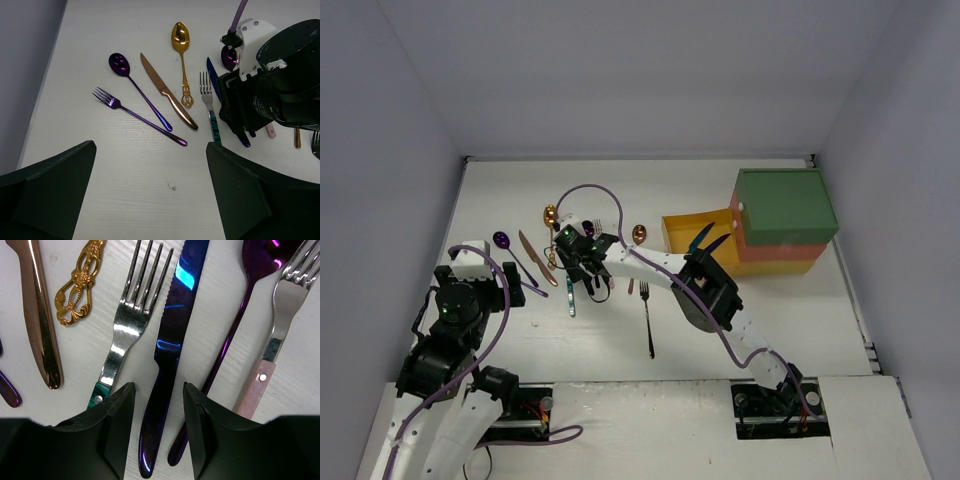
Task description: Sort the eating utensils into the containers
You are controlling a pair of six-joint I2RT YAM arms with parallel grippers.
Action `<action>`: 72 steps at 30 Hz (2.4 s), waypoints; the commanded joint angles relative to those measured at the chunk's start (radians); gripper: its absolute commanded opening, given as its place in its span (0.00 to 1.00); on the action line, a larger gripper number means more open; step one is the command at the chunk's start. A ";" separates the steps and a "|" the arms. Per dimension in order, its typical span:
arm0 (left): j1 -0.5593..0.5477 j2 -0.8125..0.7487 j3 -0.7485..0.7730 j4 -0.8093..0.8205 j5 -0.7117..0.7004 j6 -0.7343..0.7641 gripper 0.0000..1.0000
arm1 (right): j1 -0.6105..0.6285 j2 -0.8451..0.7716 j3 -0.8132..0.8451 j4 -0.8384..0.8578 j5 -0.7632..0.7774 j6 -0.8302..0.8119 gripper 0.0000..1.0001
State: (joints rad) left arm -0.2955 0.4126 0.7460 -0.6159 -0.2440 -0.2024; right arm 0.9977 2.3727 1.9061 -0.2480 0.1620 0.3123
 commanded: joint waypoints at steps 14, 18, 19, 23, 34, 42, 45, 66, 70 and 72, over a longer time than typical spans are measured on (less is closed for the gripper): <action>-0.002 0.028 0.021 0.054 -0.003 -0.009 0.90 | -0.021 0.043 0.036 0.009 0.032 0.027 0.05; -0.002 0.026 0.020 0.056 -0.003 -0.011 0.90 | -0.025 0.026 0.037 0.009 0.038 0.027 0.00; -0.002 0.026 0.021 0.055 -0.003 -0.010 0.90 | -0.025 0.013 0.037 0.009 0.043 0.025 0.00; -0.004 0.027 0.021 0.054 -0.003 -0.009 0.90 | -0.020 -0.066 0.024 0.013 0.074 0.028 0.00; -0.002 0.029 0.021 0.056 -0.002 -0.009 0.90 | -0.032 -0.362 -0.102 0.042 0.218 0.079 0.00; -0.002 0.032 0.021 0.056 0.002 -0.011 0.91 | -0.131 -0.602 -0.381 0.042 0.413 0.336 0.00; -0.002 0.036 0.021 0.056 0.001 -0.012 0.90 | -0.192 -0.679 -0.501 0.042 0.480 0.451 0.00; -0.002 0.048 0.023 0.054 -0.003 -0.021 0.90 | -0.373 -0.641 -0.739 0.044 0.534 0.732 0.04; -0.002 0.053 0.021 0.055 -0.003 -0.021 0.90 | -0.367 -0.631 -0.768 0.046 0.511 0.777 0.09; -0.002 0.057 0.023 0.056 -0.005 -0.023 0.90 | -0.361 -0.642 -0.775 0.046 0.508 0.787 0.20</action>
State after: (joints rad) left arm -0.2955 0.4396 0.7460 -0.6159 -0.2436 -0.2131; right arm 0.6289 1.7567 1.1334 -0.2249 0.6343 1.0218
